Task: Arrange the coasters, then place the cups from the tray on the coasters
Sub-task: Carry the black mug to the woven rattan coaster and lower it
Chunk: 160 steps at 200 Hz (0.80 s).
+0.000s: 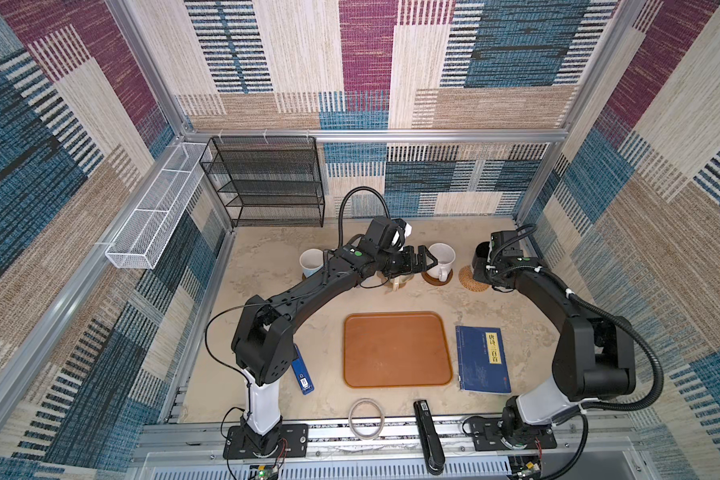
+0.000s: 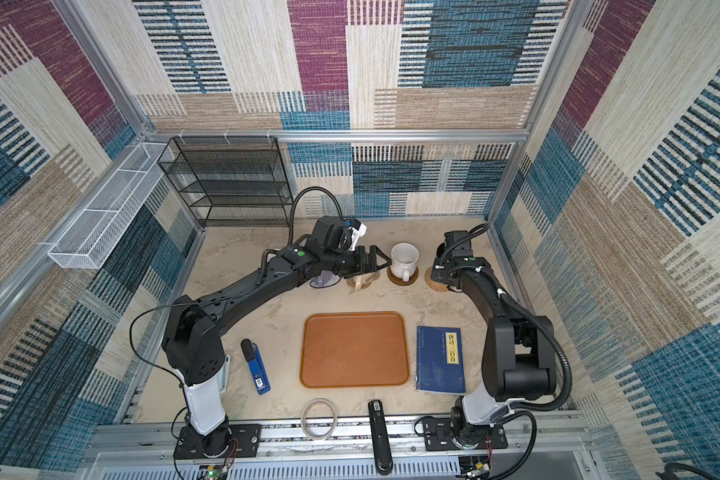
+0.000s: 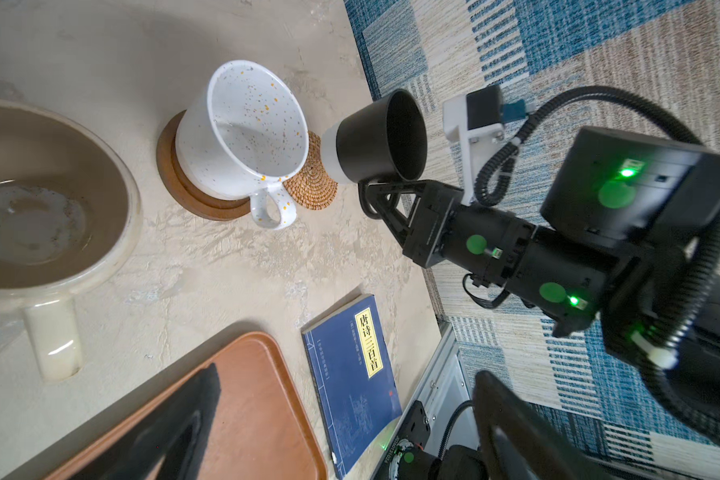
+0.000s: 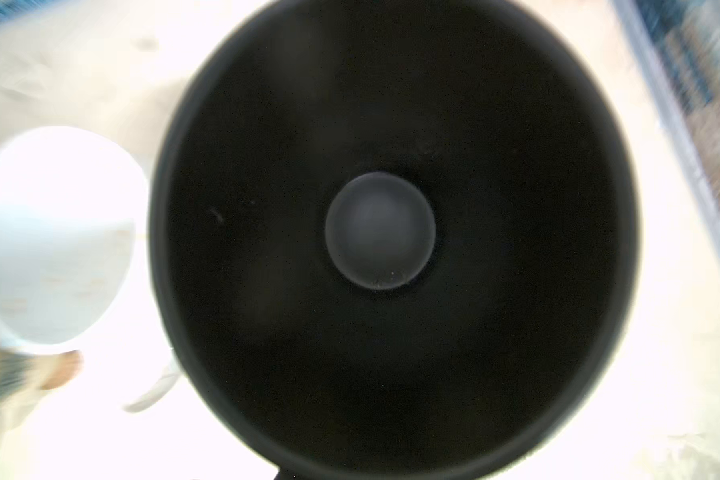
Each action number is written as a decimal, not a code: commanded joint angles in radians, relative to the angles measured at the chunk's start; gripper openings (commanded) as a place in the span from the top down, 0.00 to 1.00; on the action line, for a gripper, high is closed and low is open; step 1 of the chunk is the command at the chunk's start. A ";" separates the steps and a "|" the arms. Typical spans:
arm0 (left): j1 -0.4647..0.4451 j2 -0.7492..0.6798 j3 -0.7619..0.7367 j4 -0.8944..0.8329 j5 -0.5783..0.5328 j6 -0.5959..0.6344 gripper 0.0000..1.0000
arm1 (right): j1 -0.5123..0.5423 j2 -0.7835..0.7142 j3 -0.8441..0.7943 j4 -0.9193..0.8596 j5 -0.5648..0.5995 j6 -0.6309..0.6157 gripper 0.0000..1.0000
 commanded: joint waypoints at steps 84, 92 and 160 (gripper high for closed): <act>-0.007 -0.017 -0.022 -0.012 0.016 0.020 0.02 | 0.000 0.056 0.011 0.027 -0.023 -0.050 1.00; -0.006 -0.021 -0.024 -0.012 0.016 0.020 0.02 | 0.000 0.054 0.012 0.023 -0.018 -0.054 1.00; -0.009 -0.055 -0.063 0.015 0.016 0.011 0.02 | 0.001 0.086 0.025 0.020 -0.009 -0.069 1.00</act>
